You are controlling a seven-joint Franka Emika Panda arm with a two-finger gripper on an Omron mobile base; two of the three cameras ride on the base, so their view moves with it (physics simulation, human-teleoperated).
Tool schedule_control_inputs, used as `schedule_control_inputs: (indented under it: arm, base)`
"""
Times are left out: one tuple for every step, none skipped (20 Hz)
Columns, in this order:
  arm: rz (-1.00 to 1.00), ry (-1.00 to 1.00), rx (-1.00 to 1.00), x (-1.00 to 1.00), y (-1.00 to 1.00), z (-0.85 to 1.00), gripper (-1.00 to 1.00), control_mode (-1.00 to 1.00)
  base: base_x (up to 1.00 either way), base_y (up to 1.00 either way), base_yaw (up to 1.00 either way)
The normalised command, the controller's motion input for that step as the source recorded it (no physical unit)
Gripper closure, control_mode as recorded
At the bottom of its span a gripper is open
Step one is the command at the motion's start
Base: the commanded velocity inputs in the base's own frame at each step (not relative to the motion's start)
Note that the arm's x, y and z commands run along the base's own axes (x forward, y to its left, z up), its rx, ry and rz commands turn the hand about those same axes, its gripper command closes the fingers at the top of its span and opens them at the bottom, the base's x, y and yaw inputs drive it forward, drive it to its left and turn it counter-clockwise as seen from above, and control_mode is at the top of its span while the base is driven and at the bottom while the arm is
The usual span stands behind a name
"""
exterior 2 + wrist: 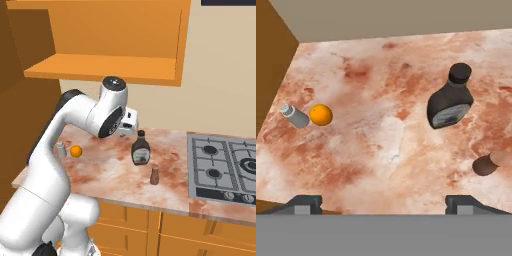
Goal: There are various items on the counter. Only move the condiments/shakers into the cabinet.
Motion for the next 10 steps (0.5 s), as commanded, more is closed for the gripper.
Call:
schedule_control_inputs:
  arm:
    - [0.06, -0.15, 0.18, -0.54, -0.92, -0.43, -1.0, -1.0]
    - [0.09, -0.11, 0.12, -0.26, -0.85, -0.42, -1.0, -1.0]
    - [0.1, -0.12, 0.13, -0.23, -0.94, -0.37, -1.0, -1.0]
    - [0.11, -0.11, 0.13, -0.09, -0.91, -0.26, -1.0, -1.0]
    - [0.11, -0.12, 0.15, -0.06, -0.9, -0.11, -1.0, -1.0]
    - [0.15, -0.14, 0.13, 0.0, -0.96, -0.12, -1.0, -1.0]
    - [0.2, -0.15, 0.12, 0.0, -0.99, -0.11, -1.0, -1.0]
    - [0.22, -0.15, 0.12, 0.0, -1.0, -0.11, -1.0, -1.0]
    - [0.23, -0.14, 0.12, 0.0, -1.0, -0.09, -1.0, -1.0]
    - [0.28, -0.1, 0.09, 0.0, -0.96, -0.08, -1.0, -1.0]
  base:
    - [0.0, 0.0, 0.0]
    - [0.0, 0.0, 0.0]
    - [0.0, 0.0, 0.0]
    - [0.0, 0.0, 0.0]
    - [0.0, 0.0, 0.0]
    - [0.0, 0.0, 0.0]
    - [0.0, 0.0, 0.0]
    - [0.0, 0.0, 0.0]
    - [0.0, 0.0, 0.0]
    - [0.0, 0.0, 0.0]
